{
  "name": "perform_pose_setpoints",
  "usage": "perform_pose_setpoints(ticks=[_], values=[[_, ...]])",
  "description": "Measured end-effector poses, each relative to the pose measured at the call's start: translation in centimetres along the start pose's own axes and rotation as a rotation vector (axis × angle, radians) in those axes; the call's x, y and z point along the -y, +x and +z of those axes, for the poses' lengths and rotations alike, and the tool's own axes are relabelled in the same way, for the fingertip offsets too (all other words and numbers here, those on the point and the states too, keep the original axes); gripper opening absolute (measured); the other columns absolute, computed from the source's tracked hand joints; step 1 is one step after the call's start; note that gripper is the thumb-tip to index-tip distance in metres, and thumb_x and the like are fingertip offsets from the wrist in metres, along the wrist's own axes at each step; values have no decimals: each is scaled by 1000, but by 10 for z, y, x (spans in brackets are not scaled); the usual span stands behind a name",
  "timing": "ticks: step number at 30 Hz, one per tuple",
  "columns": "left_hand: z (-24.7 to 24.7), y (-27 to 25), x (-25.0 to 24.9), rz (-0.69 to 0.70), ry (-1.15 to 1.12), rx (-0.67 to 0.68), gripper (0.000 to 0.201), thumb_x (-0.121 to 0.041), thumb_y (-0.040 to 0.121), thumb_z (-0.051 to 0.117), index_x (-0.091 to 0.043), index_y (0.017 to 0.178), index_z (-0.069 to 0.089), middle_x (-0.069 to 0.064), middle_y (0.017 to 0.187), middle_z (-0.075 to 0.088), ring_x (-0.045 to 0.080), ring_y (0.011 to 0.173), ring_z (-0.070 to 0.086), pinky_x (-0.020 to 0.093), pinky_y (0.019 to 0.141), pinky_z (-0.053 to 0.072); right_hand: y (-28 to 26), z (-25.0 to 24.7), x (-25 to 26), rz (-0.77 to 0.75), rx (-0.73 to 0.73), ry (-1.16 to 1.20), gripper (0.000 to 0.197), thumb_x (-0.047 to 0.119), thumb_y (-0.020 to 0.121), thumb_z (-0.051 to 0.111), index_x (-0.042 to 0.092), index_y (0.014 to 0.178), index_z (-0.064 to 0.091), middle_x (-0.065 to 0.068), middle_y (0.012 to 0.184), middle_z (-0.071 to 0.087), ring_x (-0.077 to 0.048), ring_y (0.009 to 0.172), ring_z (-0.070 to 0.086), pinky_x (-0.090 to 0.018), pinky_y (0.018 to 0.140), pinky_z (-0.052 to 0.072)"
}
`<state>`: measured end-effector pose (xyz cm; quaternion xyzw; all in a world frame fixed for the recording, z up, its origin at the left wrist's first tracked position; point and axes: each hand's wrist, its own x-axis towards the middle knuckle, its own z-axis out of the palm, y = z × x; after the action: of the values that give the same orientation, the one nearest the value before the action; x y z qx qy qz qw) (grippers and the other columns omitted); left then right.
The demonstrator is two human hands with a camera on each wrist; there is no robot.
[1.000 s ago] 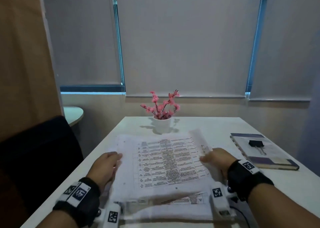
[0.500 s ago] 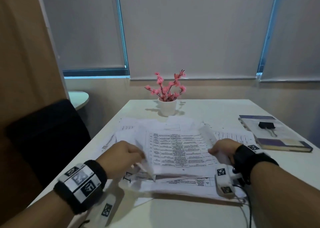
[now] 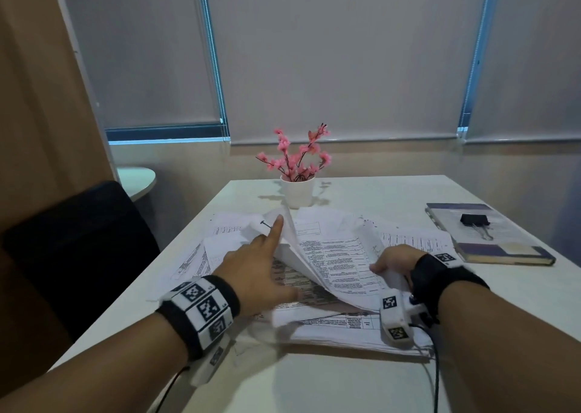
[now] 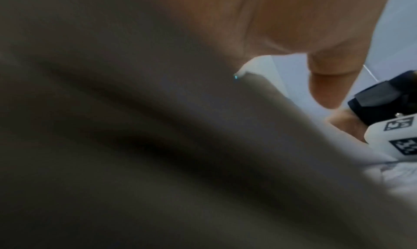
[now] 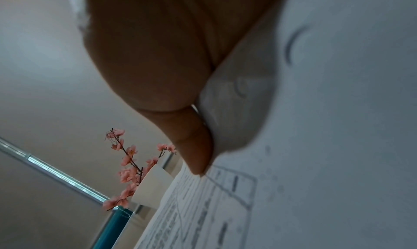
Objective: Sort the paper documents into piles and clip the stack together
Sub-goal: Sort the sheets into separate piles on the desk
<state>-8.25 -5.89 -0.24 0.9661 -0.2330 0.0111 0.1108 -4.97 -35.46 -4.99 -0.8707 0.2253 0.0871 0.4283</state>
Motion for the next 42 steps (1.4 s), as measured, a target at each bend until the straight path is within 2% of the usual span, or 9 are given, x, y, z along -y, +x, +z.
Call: perform_pose_setpoints(ticks=[3,9,13,17,22,27,34,38,42], values=[[7,7,-2,-91,139,-57,128,-47,79,73,-33,152,-31,2,148,41,25,121,49,44,102,43,14,2,-7,6,-19,68,27,9,79,75,-8,99,68,-22,114,67,-38,104,62,-47,97,51],[-15,-15,51,-360,147,25,123,-31,79,71,-30,156,-26,5,140,45,26,114,56,40,92,49,22,2,-18,0,-29,180,28,5,78,74,-10,101,66,-20,109,68,-37,102,63,-41,95,52],[-21,-14,100,-516,-266,78,63,-8,87,60,-15,148,45,7,109,68,23,91,68,28,72,54,18,-1,-20,9,17,255,23,1,81,71,-11,99,62,-20,93,66,-31,78,60,-34,63,49],[-17,-5,102,-643,-660,24,30,-25,97,59,-2,116,64,10,90,70,24,72,63,27,64,45,16,1,-27,-11,16,274,31,9,75,78,-11,96,66,-20,93,70,-33,79,65,-38,68,55],[-13,9,91,-563,-570,120,44,-49,90,68,-8,105,67,5,95,68,18,78,63,26,65,49,-2,4,-30,-155,-37,408,35,19,77,73,-8,98,66,-14,79,69,-31,66,61,-35,63,42],[-19,19,94,-546,-888,-4,46,-39,72,82,-8,103,71,6,99,75,26,90,70,35,82,55,-39,-12,6,-418,107,677,24,-3,89,58,-3,112,65,-21,107,72,-42,103,67,-53,99,48],[-48,21,98,-350,-1299,-506,16,4,84,64,-3,96,72,13,91,78,29,81,74,37,74,54,-77,-33,56,-778,32,655,34,13,85,63,4,118,64,-12,112,73,-28,101,71,-41,85,58],[-35,12,97,-230,-1405,-543,38,-4,61,64,-4,99,70,7,87,79,34,88,70,43,79,54,-68,-27,46,-731,75,679,52,-1,62,78,0,112,63,-13,104,75,-33,97,71,-41,78,59],[-12,2,95,-173,-1371,-483,52,-10,47,65,-3,99,67,4,79,77,25,79,69,37,69,50,-62,-20,25,-680,91,759,59,-4,52,58,-2,110,61,-19,99,73,-37,93,68,-48,77,57]])
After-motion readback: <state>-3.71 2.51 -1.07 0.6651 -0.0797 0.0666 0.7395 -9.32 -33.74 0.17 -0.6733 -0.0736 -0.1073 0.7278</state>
